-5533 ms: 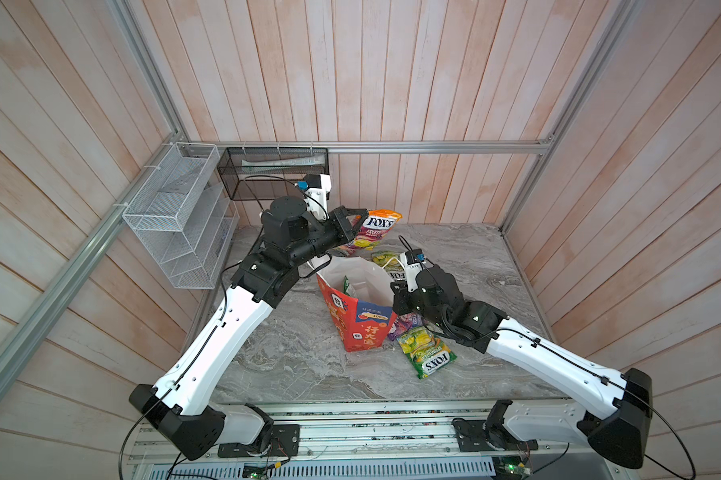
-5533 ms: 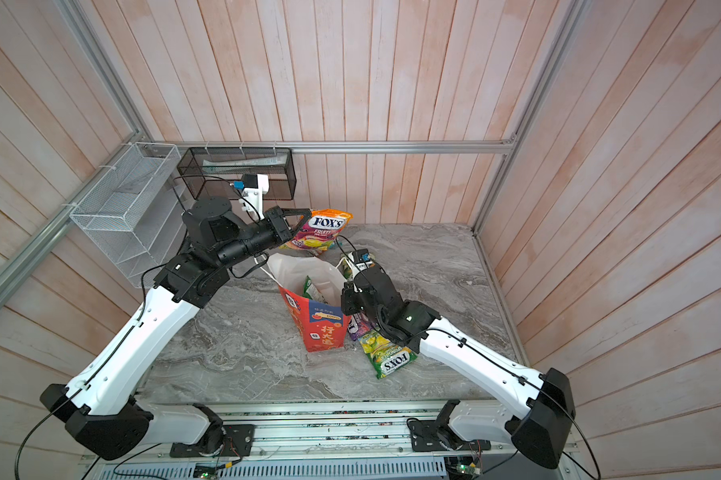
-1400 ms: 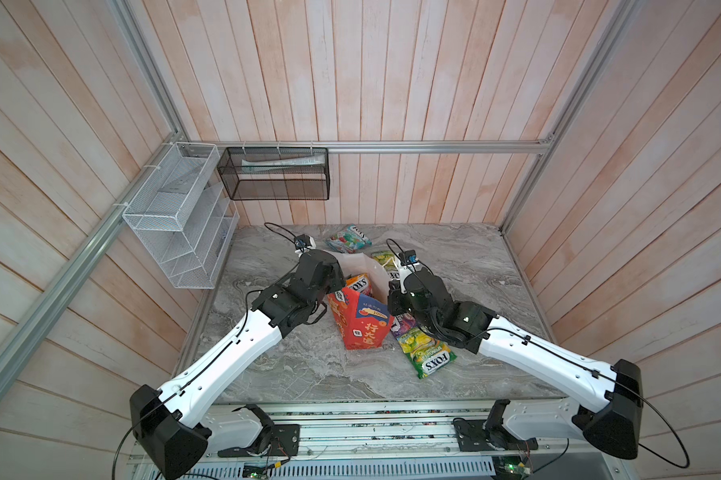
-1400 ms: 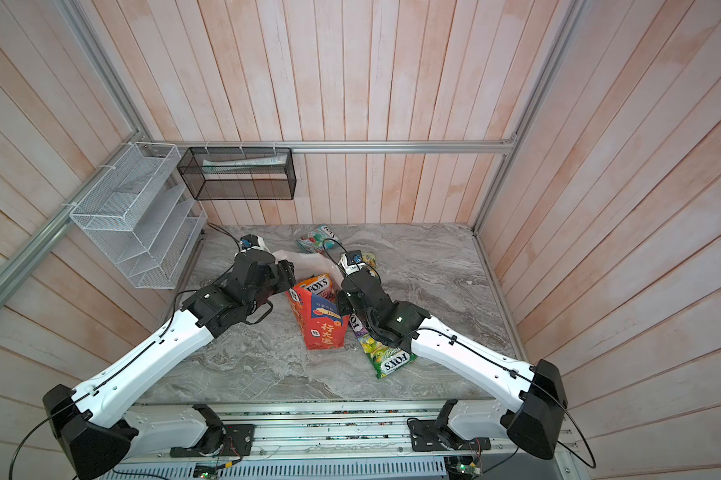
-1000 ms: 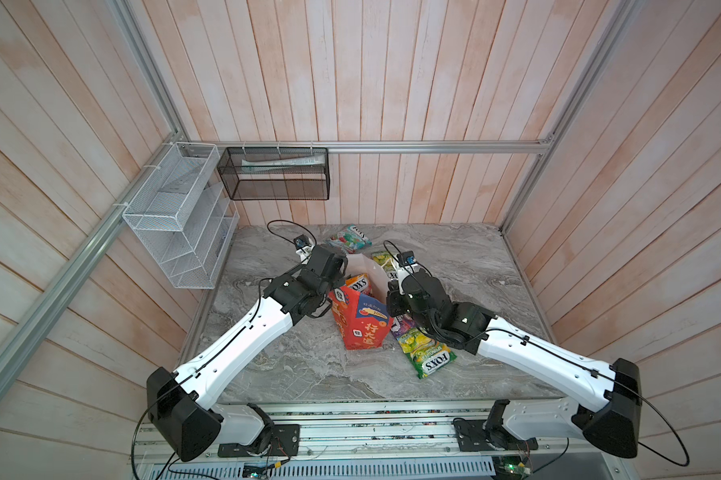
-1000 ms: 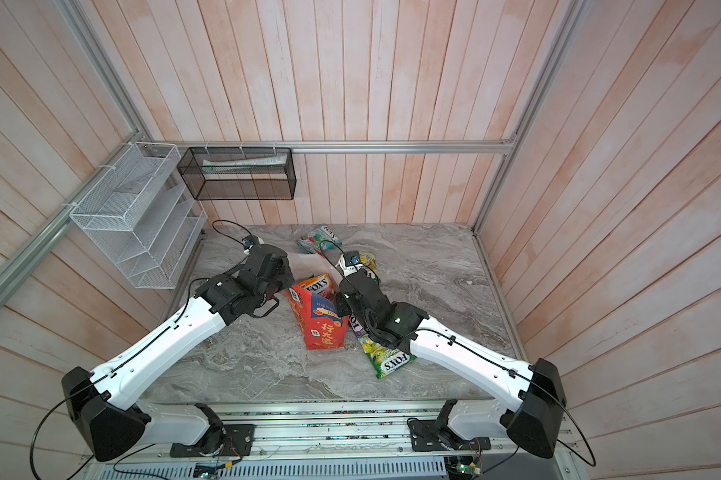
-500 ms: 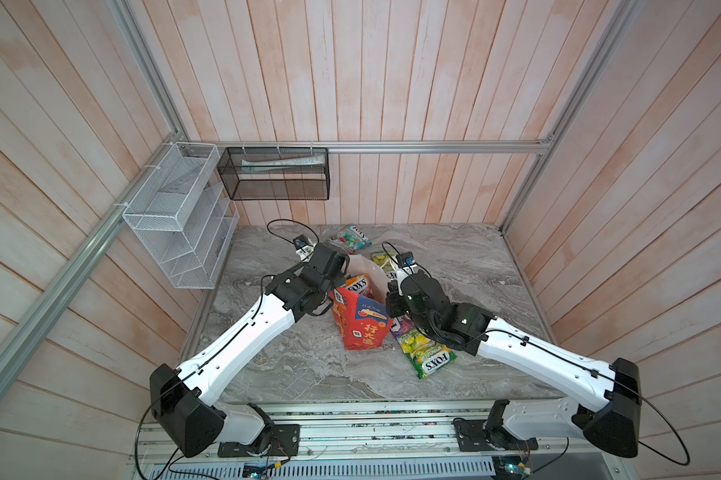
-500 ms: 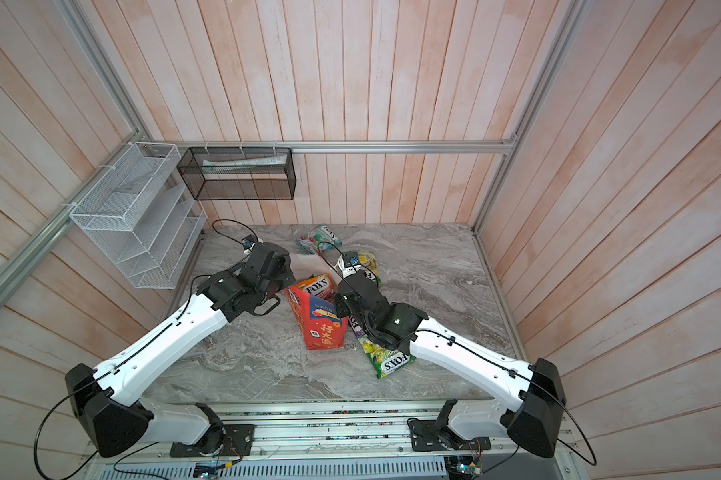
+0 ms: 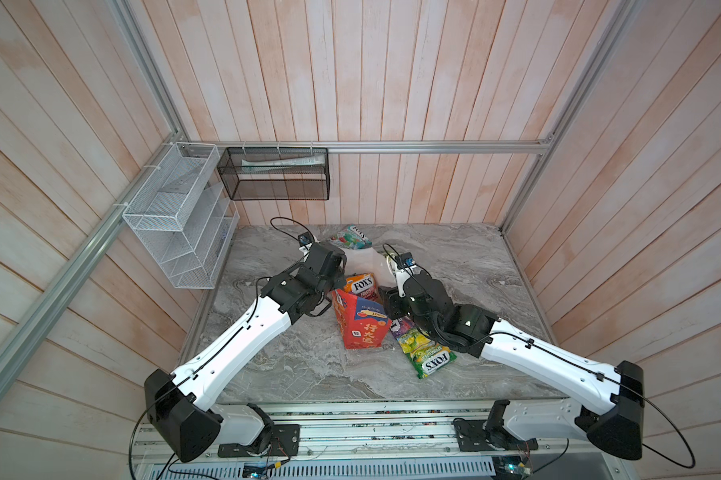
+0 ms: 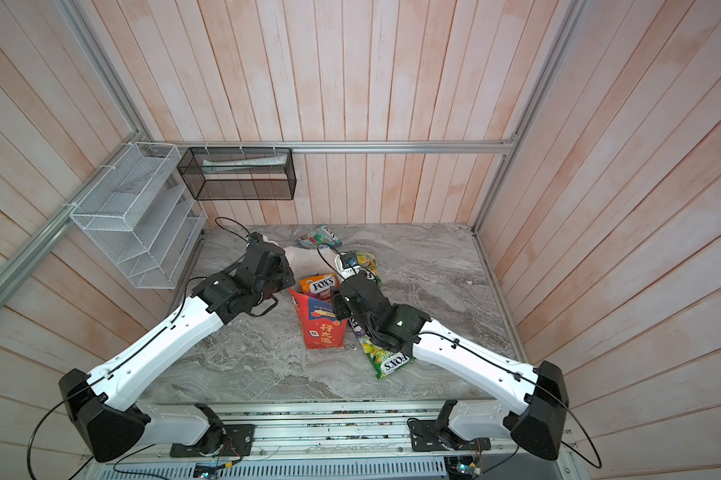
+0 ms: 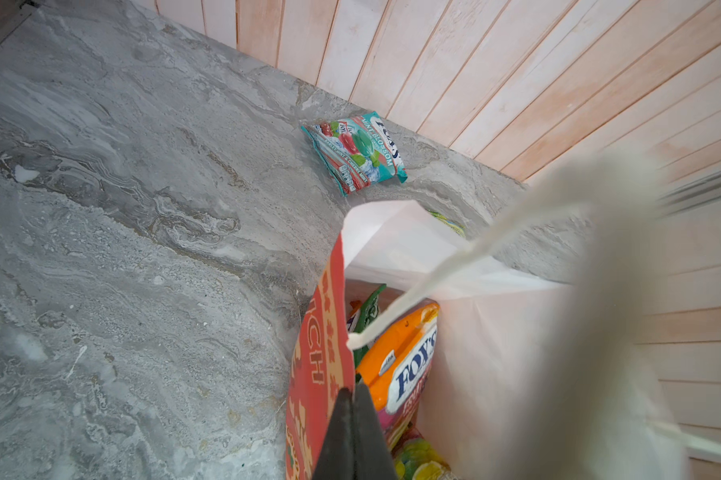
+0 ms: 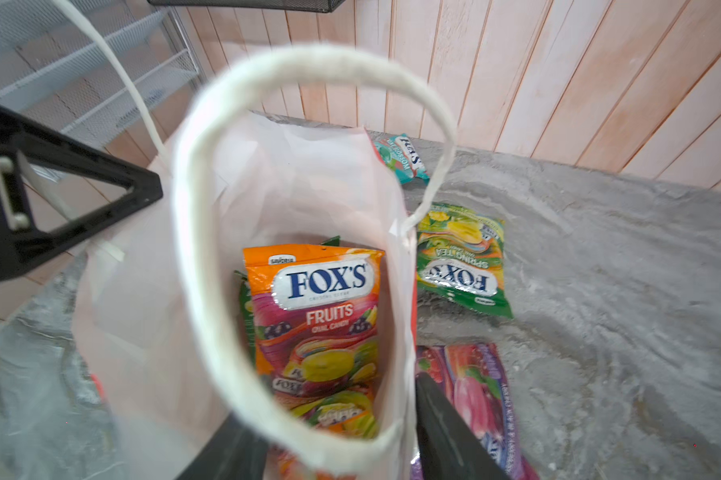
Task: Place the snacks into the paper bag
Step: 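Hold the bag with the left gripper while the right gripper releases it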
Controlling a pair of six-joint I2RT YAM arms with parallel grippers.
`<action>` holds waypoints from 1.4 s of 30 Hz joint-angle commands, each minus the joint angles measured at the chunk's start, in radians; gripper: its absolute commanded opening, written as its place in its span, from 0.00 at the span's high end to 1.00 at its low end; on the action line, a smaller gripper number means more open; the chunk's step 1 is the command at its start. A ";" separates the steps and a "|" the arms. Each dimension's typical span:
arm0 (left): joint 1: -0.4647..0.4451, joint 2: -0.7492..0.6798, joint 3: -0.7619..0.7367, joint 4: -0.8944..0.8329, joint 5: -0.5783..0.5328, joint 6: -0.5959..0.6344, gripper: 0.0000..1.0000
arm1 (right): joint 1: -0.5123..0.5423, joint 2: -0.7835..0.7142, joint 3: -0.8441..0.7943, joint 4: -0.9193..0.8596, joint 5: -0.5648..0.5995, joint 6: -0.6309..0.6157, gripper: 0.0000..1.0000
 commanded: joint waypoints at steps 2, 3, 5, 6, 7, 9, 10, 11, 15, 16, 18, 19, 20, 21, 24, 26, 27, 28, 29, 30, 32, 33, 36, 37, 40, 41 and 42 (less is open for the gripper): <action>0.006 -0.071 -0.032 0.064 0.000 0.084 1.00 | 0.007 -0.124 -0.010 0.028 -0.089 -0.014 0.29; 0.009 -0.083 -0.050 0.072 -0.001 0.091 1.00 | 0.008 -0.151 -0.017 0.037 -0.104 -0.017 0.26; 0.021 -0.109 -0.088 0.095 0.018 0.097 1.00 | 0.008 -0.209 -0.037 0.064 -0.146 -0.026 0.23; 0.024 -0.123 -0.109 0.109 0.031 0.103 1.00 | 0.008 -0.243 -0.052 0.078 -0.155 -0.023 0.21; 0.028 -0.137 -0.126 0.119 0.034 0.106 1.00 | 0.008 -0.273 -0.065 0.091 -0.157 -0.020 0.20; 0.034 -0.169 -0.156 0.140 0.023 0.114 1.00 | 0.008 -0.328 -0.085 0.107 -0.118 -0.009 0.19; 0.043 -0.182 -0.168 0.144 0.018 0.115 1.00 | 0.008 -0.356 -0.098 0.118 -0.087 -0.002 0.19; 0.057 -0.193 -0.172 0.142 0.026 0.117 1.00 | 0.007 -0.379 -0.114 0.126 -0.058 0.001 0.19; 0.116 -0.254 -0.194 0.126 0.050 0.142 1.00 | 0.007 -0.441 -0.150 0.127 0.098 0.039 0.18; 0.124 -0.275 -0.203 0.130 0.048 0.148 1.00 | 0.008 -0.444 -0.157 0.121 0.142 0.054 0.19; 0.128 -0.304 -0.213 0.135 0.050 0.151 1.00 | 0.006 -0.436 -0.173 0.132 0.179 0.065 0.19; 0.129 -0.316 -0.215 0.138 0.056 0.154 1.00 | 0.004 -0.427 -0.181 0.138 0.187 0.070 0.19; 0.129 -0.324 -0.218 0.139 0.060 0.156 1.00 | 0.002 -0.415 -0.189 0.146 0.190 0.075 0.19; 0.128 -0.330 -0.225 0.142 0.057 0.158 1.00 | 0.001 -0.399 -0.196 0.152 0.190 0.078 0.19; 0.128 -0.337 -0.237 0.132 0.028 0.153 1.00 | -0.017 -0.326 -0.207 0.155 0.188 0.083 0.19; 0.129 -0.346 -0.251 0.140 0.028 0.153 1.00 | -0.046 -0.275 -0.219 0.140 0.176 0.107 0.19; 0.129 -0.353 -0.258 0.145 0.030 0.153 1.00 | -0.068 -0.246 -0.230 0.130 0.161 0.129 0.19; 0.129 -0.356 -0.262 0.147 0.031 0.152 1.00 | -0.090 -0.224 -0.241 0.116 0.150 0.152 0.19; 0.129 -0.361 -0.263 0.149 0.032 0.154 1.00 | -0.118 -0.197 -0.255 0.104 0.130 0.174 0.18; 0.130 -0.362 -0.265 0.147 0.031 0.155 1.00 | -0.146 -0.177 -0.276 0.102 0.107 0.196 0.18; 0.130 -0.370 -0.274 0.147 0.021 0.155 1.00 | -0.203 -0.148 -0.323 0.120 0.055 0.230 0.17; 0.129 -0.375 -0.281 0.150 0.009 0.153 1.00 | -0.241 -0.130 -0.343 0.124 0.031 0.258 0.16; 0.133 -0.392 -0.292 0.147 -0.018 0.149 1.00 | -0.340 -0.072 -0.382 0.130 -0.077 0.301 0.13; 0.133 -0.398 -0.296 0.149 -0.015 0.147 1.00 | -0.364 -0.053 -0.393 0.134 -0.099 0.311 0.13; 0.132 -0.427 -0.326 0.185 0.009 0.149 1.00 | -0.425 -0.001 -0.427 0.179 -0.175 0.340 0.12; 0.133 -0.431 -0.335 0.195 0.008 0.148 1.00 | -0.434 0.016 -0.439 0.204 -0.195 0.341 0.12; 0.134 -0.435 -0.342 0.198 0.004 0.143 1.00 | -0.438 0.034 -0.444 0.225 -0.213 0.341 0.12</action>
